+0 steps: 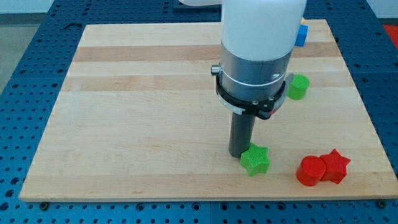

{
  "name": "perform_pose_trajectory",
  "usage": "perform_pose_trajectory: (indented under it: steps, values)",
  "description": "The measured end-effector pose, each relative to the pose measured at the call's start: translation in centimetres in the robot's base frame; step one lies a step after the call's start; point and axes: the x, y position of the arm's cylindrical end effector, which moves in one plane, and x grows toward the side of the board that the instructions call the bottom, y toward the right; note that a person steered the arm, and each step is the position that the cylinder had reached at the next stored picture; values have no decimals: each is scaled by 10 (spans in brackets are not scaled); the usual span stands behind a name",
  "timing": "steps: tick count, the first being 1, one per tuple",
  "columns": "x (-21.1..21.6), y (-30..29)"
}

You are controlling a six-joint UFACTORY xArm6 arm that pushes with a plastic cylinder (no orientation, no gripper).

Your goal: Move the green star to the left side of red circle

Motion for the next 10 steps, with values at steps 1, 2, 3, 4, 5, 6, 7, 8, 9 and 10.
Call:
perform_pose_trajectory:
  steps: [1,2,3,4,5,6,7,8,9,10]
  values:
    - [-11,-13]
    - [-10,-17]
    - [-7,-17]
    - [0,5]
    - [1,20]
    - [1,32]
    - [-1,12]
    - [-2,-31]
    - [7,-37]
    - [16,-9]
